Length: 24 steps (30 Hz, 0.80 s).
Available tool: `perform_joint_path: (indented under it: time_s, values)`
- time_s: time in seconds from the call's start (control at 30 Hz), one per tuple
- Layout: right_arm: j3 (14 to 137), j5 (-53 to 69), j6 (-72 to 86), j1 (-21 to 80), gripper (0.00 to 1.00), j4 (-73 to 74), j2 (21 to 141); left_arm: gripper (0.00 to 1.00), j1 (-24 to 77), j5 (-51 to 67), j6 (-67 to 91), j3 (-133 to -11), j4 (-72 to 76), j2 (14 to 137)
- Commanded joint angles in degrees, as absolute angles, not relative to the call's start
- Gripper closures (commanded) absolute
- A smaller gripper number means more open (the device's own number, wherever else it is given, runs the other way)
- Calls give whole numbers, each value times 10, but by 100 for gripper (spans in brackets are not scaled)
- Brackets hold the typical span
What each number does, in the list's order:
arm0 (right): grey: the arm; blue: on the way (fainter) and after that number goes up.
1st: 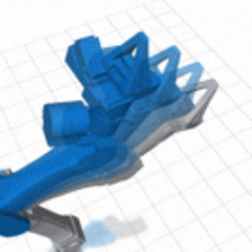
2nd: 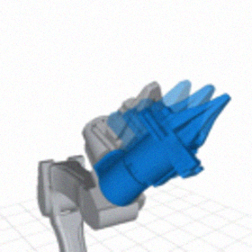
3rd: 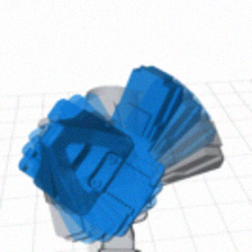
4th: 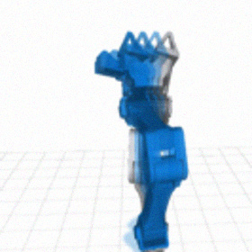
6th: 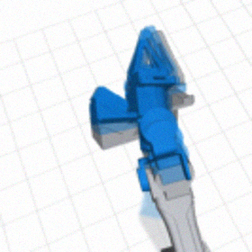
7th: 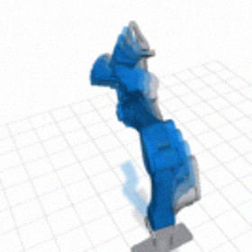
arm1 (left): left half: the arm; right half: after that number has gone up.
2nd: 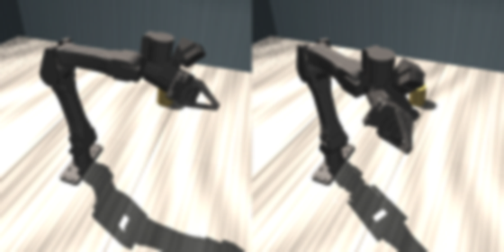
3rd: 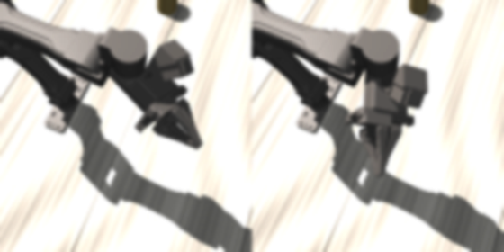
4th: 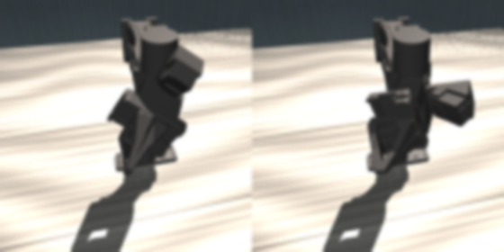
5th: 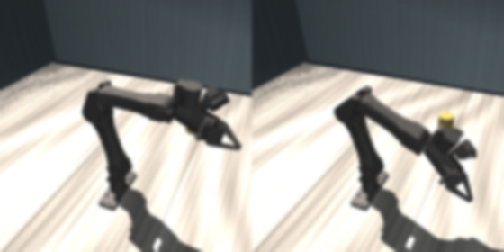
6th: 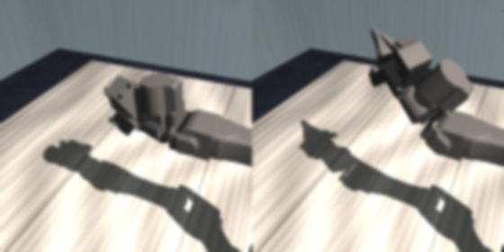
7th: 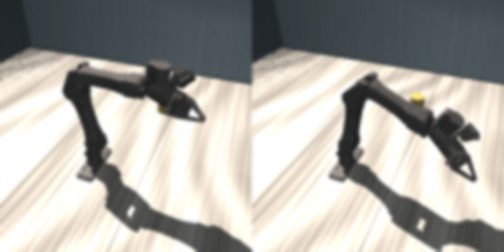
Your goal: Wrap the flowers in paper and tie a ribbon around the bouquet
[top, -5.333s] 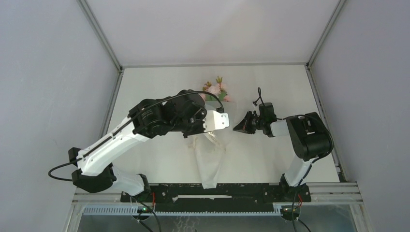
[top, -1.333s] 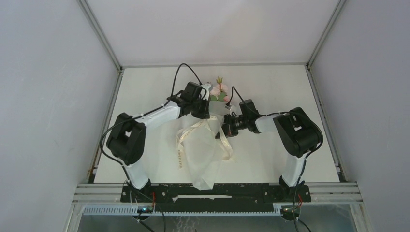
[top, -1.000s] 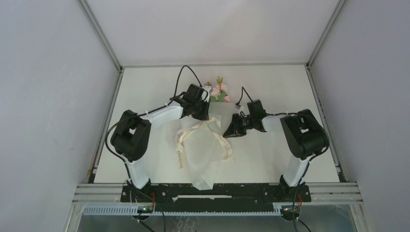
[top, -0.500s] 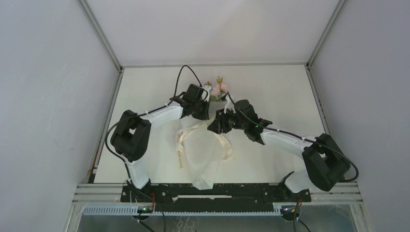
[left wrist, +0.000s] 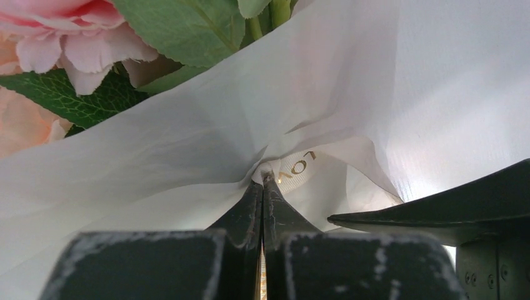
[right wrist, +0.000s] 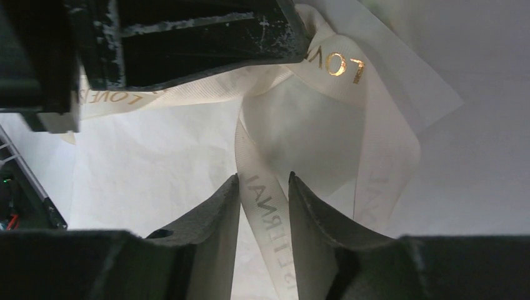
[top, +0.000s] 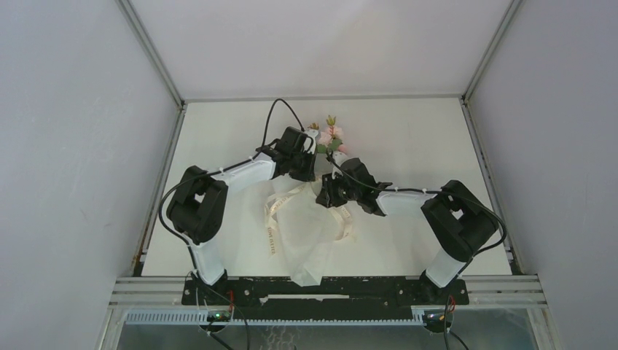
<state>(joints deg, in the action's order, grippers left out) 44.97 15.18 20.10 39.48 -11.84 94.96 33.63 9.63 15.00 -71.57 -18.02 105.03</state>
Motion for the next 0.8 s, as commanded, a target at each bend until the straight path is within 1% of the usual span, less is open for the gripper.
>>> perform_joint_path:
  time_s: [0.0,0.07,0.1,0.2,0.23,0.27,0.3,0.37,0.4,0.43,0.53,0.63,0.7,0.77]
  values:
    - [464,132,190,399,61,-150,964,100,334,103,150,-705,-167,1032]
    - [464,127,190,398,65,-146,971,100,333,103,148,-705,-168,1031]
    - [464,121,191,398,69,-143,974,100,333,104,146,-705,-169,1030]
    - [464,108,194,398,91,-137,976,100,333,112,138,-706,-173,1028]
    - [464,109,195,398,100,-136,976,99,334,118,133,-709,-178,1027]
    - [464,110,196,397,100,-135,978,91,334,124,125,-715,-188,1025]
    - [464,113,199,395,100,-135,981,72,334,131,115,-726,-203,1024]
    - [464,118,209,390,100,-135,988,42,334,134,85,-757,-251,1019]
    - [464,119,214,388,100,-134,994,33,334,133,68,-778,-278,1016]
    - [464,121,219,385,100,-134,999,28,334,131,48,-799,-308,1012]
    - [458,136,236,378,100,-144,1011,21,333,136,-14,-843,-385,993]
    - [450,150,251,370,100,-154,1012,20,333,147,-87,-863,-456,951]
    - [448,154,255,366,100,-153,1013,21,325,161,-143,-846,-484,912]
    - [448,157,255,365,100,-151,1013,28,302,181,-208,-806,-496,864]
